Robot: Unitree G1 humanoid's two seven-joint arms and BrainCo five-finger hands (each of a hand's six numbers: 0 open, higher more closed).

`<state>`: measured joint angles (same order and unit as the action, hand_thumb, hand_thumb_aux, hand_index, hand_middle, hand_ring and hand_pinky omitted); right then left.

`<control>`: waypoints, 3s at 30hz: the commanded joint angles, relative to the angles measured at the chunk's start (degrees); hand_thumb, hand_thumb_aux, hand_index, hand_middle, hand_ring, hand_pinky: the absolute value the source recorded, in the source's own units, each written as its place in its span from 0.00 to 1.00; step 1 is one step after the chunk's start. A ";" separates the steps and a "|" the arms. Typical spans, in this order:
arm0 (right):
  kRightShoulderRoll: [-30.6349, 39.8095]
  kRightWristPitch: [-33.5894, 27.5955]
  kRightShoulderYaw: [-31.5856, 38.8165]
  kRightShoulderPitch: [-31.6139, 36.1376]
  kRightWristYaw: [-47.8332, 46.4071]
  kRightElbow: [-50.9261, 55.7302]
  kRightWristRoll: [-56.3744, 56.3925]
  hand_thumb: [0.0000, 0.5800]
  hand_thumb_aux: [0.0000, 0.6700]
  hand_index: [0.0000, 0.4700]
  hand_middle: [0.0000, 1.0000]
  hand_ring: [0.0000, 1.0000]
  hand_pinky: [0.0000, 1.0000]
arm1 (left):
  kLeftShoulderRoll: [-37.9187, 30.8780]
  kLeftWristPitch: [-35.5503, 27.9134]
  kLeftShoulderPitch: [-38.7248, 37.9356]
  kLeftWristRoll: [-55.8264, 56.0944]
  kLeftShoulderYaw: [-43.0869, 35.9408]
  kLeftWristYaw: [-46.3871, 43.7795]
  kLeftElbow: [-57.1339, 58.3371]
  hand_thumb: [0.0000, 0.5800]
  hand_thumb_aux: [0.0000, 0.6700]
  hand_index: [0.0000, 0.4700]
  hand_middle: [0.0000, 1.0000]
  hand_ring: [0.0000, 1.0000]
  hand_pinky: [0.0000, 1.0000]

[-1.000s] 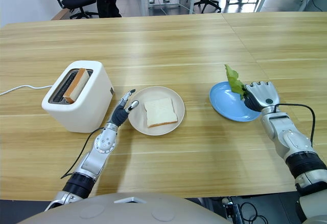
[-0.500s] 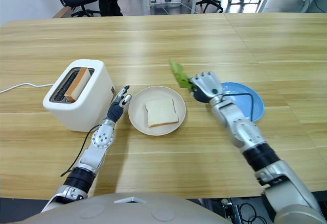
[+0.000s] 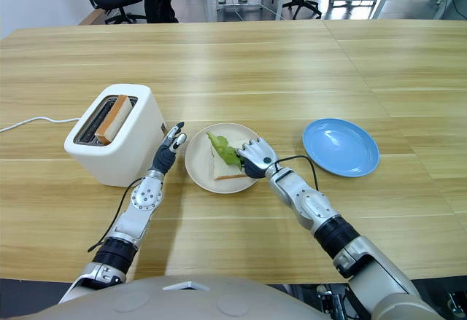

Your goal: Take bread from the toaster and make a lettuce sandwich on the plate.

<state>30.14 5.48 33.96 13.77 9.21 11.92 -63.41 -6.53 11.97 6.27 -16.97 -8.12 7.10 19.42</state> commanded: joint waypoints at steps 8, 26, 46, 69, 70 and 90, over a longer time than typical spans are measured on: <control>2.62 -3.24 -2.67 -2.58 -1.66 -8.09 -2.74 0.00 0.00 0.00 0.00 0.00 0.00 | 0.11 -0.30 -0.47 -0.22 -0.36 -0.25 0.49 0.00 0.00 0.00 0.00 0.00 0.00; 3.90 -5.08 -21.78 -9.64 -6.48 -23.35 14.50 0.00 0.00 0.00 0.00 0.00 0.00 | -2.45 0.66 -4.10 -7.74 -3.11 0.38 -14.45 0.00 0.00 0.00 0.00 0.00 0.00; -20.70 -0.96 -47.58 -15.37 -15.55 -14.03 72.55 0.00 0.00 0.00 0.00 0.00 0.00 | -26.19 -20.22 -3.55 -27.85 14.02 -13.87 -39.95 0.00 0.00 0.00 0.00 0.00 0.00; -20.14 2.06 -47.54 -15.35 -14.66 -11.58 70.17 0.00 0.00 0.00 0.00 0.00 0.00 | -30.73 -28.85 -7.18 -33.72 10.59 -16.26 -28.41 0.00 0.00 0.00 0.00 0.00 0.00; -20.11 2.04 -47.56 -15.41 -14.62 -11.65 70.14 0.00 0.00 0.00 0.00 0.00 0.00 | -30.82 -28.57 -7.44 -33.87 10.38 -16.31 -29.15 0.00 0.00 0.00 0.00 0.00 0.00; -19.83 2.55 -47.84 -15.99 -14.27 -10.86 69.85 0.00 0.00 0.00 0.00 0.00 0.00 | -29.79 -28.43 -11.21 -33.06 10.61 -16.55 -32.11 0.00 0.00 0.00 0.00 0.00 0.00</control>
<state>10.02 8.20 -13.61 -1.88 -5.36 0.37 6.74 -36.74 -16.05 -4.62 -50.40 2.98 -8.90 -13.99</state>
